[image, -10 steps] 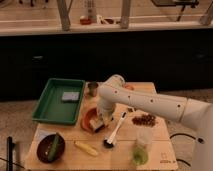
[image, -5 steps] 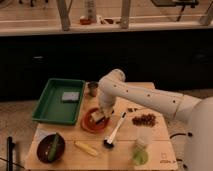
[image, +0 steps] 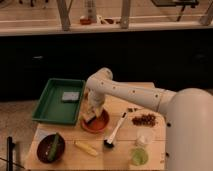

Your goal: Wipe red bowl with eraser

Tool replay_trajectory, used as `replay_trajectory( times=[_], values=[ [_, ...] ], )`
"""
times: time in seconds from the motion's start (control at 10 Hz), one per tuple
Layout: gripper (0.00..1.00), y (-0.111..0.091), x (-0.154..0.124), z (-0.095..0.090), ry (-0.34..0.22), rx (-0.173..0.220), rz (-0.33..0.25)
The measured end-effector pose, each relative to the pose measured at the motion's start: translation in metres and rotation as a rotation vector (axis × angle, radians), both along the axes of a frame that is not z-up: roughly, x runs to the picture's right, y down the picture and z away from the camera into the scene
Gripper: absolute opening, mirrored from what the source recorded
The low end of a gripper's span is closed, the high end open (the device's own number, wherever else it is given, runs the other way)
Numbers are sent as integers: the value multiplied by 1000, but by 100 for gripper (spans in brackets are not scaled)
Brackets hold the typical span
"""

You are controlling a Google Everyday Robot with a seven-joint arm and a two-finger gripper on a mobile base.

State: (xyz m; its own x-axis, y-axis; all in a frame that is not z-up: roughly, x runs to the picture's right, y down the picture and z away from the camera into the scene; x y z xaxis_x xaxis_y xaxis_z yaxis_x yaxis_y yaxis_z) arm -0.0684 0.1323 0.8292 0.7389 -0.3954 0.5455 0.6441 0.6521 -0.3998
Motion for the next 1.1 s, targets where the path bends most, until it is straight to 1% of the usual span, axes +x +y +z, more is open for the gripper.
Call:
replay_trajectory(
  times=[0.1, 0.2, 0.4, 0.5, 0.6, 0.8, 1.0, 1.1],
  values=[
    [0, 14, -5, -7, -21, -23, -27],
    [0, 22, -10, -13, -37, -29, -35],
    [0, 39, -6, -29, -48, -40, -41],
    [0, 46, 1, -37, -44, -44, -37],
    [0, 49, 15, -42, -26, -42, -21],
    [0, 45, 40, -49, 15, -23, 15],
    [0, 39, 49, -50, 45, -5, 41],
    [0, 30, 56, -46, 64, 12, 57]
  ],
)
